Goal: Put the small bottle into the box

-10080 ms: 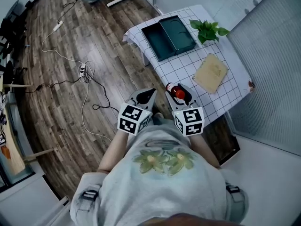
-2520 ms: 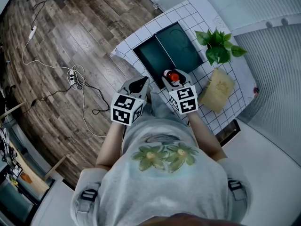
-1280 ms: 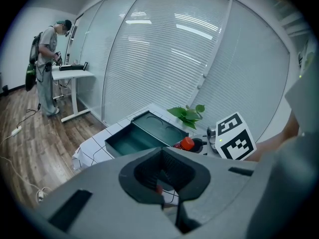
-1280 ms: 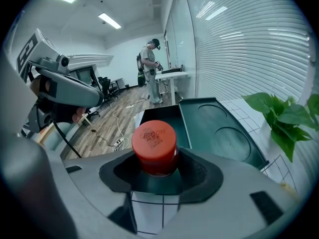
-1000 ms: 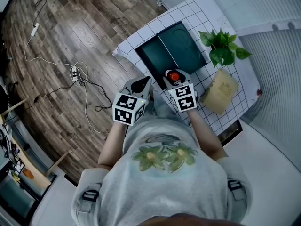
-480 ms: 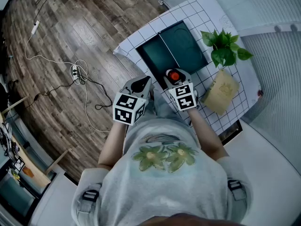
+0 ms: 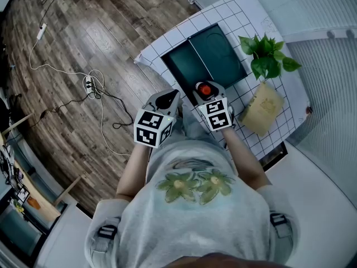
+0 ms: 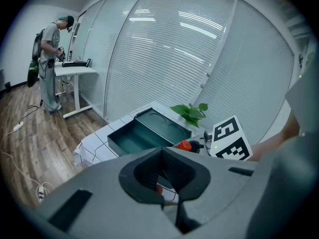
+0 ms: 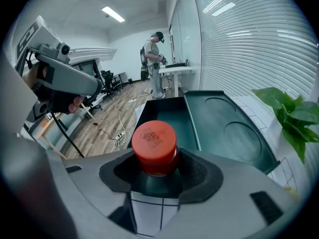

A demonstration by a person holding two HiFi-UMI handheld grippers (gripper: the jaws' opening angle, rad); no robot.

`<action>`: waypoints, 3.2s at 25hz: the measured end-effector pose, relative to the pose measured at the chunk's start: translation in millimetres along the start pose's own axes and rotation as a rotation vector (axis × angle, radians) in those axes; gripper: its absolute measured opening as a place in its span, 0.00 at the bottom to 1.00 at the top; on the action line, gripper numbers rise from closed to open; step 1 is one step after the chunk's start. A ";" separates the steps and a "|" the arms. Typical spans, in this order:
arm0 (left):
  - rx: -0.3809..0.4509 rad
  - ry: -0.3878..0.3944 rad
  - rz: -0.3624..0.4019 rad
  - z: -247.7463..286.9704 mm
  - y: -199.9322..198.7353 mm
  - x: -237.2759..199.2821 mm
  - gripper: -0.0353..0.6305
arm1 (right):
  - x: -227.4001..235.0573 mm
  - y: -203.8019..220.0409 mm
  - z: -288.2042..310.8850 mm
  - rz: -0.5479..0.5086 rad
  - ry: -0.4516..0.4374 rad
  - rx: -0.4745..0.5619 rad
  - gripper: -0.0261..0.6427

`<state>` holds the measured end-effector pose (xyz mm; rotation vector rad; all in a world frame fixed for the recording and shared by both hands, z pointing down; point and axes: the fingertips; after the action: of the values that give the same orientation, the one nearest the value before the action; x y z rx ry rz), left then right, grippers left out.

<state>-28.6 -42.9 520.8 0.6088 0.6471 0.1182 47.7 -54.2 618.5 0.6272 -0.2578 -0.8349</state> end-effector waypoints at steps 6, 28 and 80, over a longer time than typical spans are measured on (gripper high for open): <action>-0.005 -0.002 -0.002 3.0 0.1 -0.6 0.06 | -4.1 -0.4 2.4 -0.013 -0.018 -0.010 0.36; -0.016 -0.014 -0.014 5.4 3.8 -2.9 0.06 | -13.0 5.0 11.1 -0.069 -0.043 -0.068 0.36; -0.004 -0.005 -0.008 5.5 0.6 -2.7 0.06 | -22.0 16.8 20.2 -0.207 -0.057 -0.199 0.36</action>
<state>-27.5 -45.8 526.0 0.6021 0.6445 0.1103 34.5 -37.4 645.3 0.4484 -0.1606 -1.0645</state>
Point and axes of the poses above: the fingertips, and each gripper's own axes: z forward along the fingers, x to its right, y out of its underside, and after that the axes turned 13 degrees about -z, right-handed
